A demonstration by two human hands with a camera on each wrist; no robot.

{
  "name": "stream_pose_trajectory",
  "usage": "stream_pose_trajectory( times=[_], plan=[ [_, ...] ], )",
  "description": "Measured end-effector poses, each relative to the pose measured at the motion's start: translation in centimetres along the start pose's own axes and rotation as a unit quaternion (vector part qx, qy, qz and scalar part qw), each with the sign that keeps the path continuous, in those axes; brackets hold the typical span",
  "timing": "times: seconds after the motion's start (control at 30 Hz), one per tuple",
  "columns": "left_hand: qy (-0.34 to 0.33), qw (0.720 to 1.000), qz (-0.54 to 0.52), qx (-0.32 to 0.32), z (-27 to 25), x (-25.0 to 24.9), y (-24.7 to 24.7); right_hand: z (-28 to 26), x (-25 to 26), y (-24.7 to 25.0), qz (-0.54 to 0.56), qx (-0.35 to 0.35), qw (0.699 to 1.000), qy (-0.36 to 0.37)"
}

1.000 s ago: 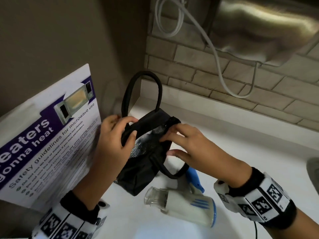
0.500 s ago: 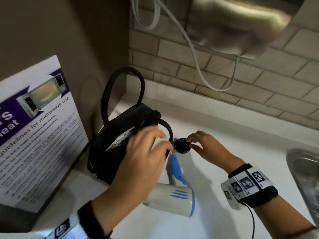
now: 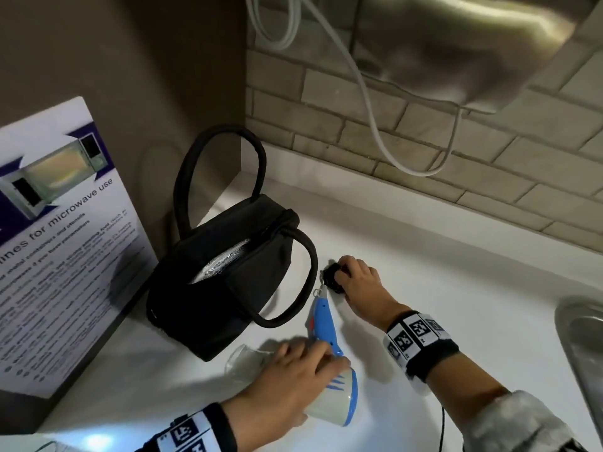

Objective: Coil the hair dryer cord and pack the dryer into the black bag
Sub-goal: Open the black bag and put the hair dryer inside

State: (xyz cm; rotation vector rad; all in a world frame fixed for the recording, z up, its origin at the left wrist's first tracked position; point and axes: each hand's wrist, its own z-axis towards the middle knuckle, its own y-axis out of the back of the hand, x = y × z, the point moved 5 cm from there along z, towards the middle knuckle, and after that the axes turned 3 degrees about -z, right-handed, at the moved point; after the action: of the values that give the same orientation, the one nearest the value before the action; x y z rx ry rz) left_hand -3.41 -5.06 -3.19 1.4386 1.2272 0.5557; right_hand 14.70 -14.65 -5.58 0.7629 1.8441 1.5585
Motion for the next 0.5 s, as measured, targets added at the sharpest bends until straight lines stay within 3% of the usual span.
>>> stream_pose_trajectory(
  times=[0.17,0.23,0.3,0.4,0.5],
  plan=[
    [-0.023,0.997,-0.065,0.021,-0.2,0.1,1.1,-0.1,-0.8,-0.1,0.129,0.075,0.989,0.007],
    [-0.022,0.991,-0.136,0.005,-0.8,0.4,2.4,0.0,-1.1,0.1,0.214,0.06,0.975,0.006],
    [-0.028,0.974,-0.224,-0.029,-1.5,0.6,3.9,-0.2,-2.0,0.7,0.288,0.032,0.956,-0.049],
    [-0.058,0.933,-0.339,-0.103,-2.5,0.9,6.8,-1.0,-2.9,1.9,0.429,-0.004,0.893,-0.14],
    [-0.076,0.879,-0.431,-0.188,-3.8,1.6,9.8,-2.3,-2.3,5.0,0.566,-0.046,0.808,-0.154]
  ],
)
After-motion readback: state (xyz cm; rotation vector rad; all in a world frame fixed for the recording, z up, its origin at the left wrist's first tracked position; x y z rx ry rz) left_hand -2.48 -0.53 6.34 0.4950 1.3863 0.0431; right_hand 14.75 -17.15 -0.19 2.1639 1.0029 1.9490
